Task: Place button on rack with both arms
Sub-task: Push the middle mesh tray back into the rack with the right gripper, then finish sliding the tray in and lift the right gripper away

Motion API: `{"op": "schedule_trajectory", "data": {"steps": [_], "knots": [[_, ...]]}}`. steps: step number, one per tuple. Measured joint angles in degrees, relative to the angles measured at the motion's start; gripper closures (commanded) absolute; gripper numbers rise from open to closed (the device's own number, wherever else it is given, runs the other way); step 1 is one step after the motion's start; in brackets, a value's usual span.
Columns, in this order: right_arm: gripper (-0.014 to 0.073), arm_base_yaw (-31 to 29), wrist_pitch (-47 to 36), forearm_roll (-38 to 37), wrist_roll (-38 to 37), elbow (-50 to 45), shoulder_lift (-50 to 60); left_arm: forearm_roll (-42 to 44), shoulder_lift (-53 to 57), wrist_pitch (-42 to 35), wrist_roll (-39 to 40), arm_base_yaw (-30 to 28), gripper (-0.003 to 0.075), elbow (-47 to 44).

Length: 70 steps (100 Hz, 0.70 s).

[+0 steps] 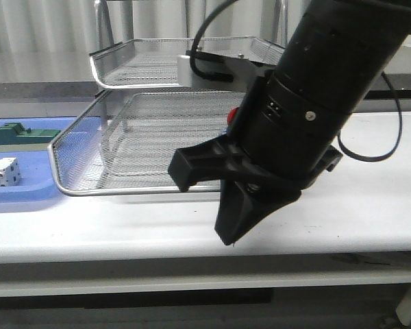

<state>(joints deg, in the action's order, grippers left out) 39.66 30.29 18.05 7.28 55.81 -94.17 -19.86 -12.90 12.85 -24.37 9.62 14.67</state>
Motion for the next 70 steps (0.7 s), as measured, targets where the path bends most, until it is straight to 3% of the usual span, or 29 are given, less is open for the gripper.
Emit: {"op": "schedule_trajectory", "data": {"steps": [28,70], "knots": [[0.0657,-0.76,0.43,-2.34,0.00,5.52,-3.62,0.00,0.00,0.00,0.00,0.00,0.0741,0.00],[0.0657,-7.77,0.53,-7.73,0.00,18.62,-11.35,0.00,0.00,-0.10,0.00,0.00,0.0741,0.00]]}}
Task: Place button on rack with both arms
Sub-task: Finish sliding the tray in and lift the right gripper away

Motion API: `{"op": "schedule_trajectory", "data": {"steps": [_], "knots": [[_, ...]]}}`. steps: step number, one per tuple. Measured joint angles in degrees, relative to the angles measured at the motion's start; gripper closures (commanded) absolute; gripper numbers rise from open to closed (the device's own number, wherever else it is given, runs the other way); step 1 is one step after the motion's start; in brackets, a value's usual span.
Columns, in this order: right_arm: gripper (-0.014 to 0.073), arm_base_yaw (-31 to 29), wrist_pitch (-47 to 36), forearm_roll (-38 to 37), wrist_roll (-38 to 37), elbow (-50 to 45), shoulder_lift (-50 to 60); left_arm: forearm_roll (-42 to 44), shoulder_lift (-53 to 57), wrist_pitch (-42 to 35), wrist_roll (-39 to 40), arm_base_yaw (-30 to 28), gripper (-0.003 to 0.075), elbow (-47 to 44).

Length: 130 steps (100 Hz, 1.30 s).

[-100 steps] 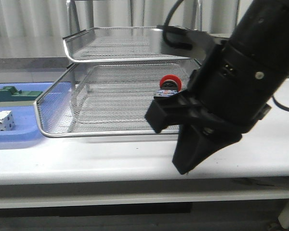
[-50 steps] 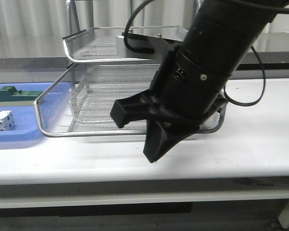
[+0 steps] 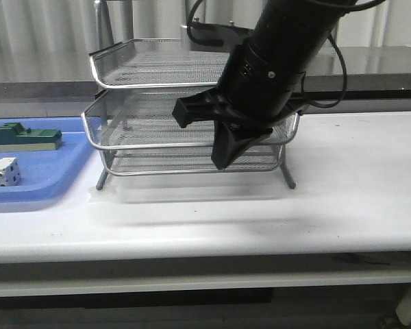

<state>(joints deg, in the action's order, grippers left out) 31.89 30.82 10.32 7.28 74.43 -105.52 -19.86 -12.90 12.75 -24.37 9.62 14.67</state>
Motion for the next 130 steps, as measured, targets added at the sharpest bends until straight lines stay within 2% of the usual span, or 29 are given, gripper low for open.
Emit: {"op": "schedule_trajectory", "data": {"steps": [31,75,106,130], "knots": [[0.0657,-3.00,0.43,-2.38,0.00,8.43,-6.32,0.00,0.00,0.00,0.00,0.00,0.0741,0.00],[0.0657,-3.34,6.01,-3.19,0.00,10.52,-6.53,0.00,0.00,-0.03,0.00,0.00,0.0741,0.00],[0.0657,-3.34,13.00,-3.22,0.00,10.52,-1.67,0.00,0.00,-0.03,0.00,0.00,0.0741,0.00],[0.0657,-3.96,12.00,-4.26,-0.23,5.44,7.37,0.00,0.00,-0.03,0.00,0.00,0.0741,0.00]]}}
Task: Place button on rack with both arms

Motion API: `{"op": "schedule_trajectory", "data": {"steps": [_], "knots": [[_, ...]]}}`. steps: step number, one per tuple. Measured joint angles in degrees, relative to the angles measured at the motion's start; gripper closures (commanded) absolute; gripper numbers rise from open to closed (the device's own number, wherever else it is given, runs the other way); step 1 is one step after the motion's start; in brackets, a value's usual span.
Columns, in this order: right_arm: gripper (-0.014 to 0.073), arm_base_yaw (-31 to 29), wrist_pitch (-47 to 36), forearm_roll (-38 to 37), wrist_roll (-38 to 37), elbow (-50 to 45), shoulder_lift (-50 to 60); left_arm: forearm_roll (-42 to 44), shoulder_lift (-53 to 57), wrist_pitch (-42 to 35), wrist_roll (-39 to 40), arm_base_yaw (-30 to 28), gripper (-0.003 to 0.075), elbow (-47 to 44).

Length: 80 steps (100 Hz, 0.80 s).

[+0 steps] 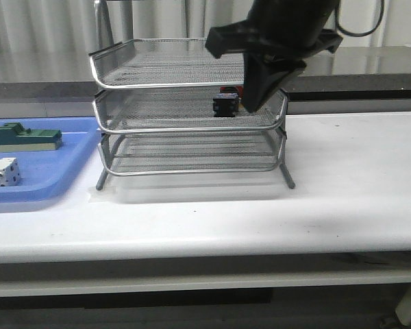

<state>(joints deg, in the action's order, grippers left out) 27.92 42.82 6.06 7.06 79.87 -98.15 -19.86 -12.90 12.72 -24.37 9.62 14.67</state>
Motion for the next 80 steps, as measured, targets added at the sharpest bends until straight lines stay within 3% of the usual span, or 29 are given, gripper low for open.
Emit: {"op": "schedule_trajectory", "data": {"steps": [57,80], "knots": [[0.0650,-12.66,-11.94,-7.17,-6.45,-24.25,31.27,0.00,0.00,-0.09,0.00,0.00,0.0741,0.00],[0.0650,-14.91,-18.71,-7.51,-7.06,-35.22,45.21,0.00,0.00,-0.09,0.00,0.00,0.0741,0.00]]}}
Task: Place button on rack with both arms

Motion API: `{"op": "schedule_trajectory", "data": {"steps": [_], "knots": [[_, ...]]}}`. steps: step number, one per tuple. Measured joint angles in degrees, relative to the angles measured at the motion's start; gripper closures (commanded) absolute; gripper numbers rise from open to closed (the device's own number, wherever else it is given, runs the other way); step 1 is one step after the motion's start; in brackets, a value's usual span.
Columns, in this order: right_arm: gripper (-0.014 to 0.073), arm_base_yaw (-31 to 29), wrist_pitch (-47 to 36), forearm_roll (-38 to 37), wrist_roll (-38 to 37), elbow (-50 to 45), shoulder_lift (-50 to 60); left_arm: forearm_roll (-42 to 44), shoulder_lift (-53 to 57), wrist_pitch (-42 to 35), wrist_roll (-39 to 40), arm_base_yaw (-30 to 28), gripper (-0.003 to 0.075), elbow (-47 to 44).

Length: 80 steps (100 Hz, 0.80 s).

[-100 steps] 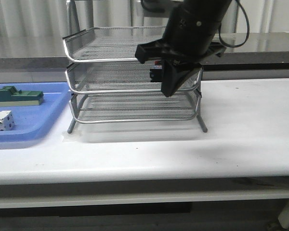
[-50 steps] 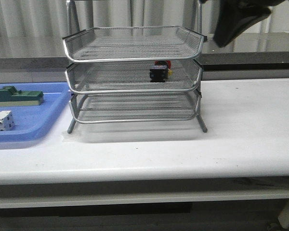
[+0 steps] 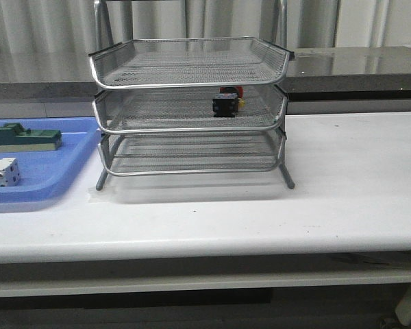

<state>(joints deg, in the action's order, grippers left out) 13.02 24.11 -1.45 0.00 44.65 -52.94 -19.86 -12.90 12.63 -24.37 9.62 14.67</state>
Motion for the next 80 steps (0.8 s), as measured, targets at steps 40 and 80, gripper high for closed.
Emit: {"op": "schedule_trajectory", "data": {"steps": [40,80], "knots": [[0.0650,0.00,-6.97,-0.26,0.00,-16.65,21.78,0.00,0.00,0.00,0.00,0.00,0.0741,0.00],[0.0650,0.00,-5.52,-2.08,0.00,-20.12,28.21,-0.03,0.00,0.00,0.00,0.00,0.0741,0.00]]}}
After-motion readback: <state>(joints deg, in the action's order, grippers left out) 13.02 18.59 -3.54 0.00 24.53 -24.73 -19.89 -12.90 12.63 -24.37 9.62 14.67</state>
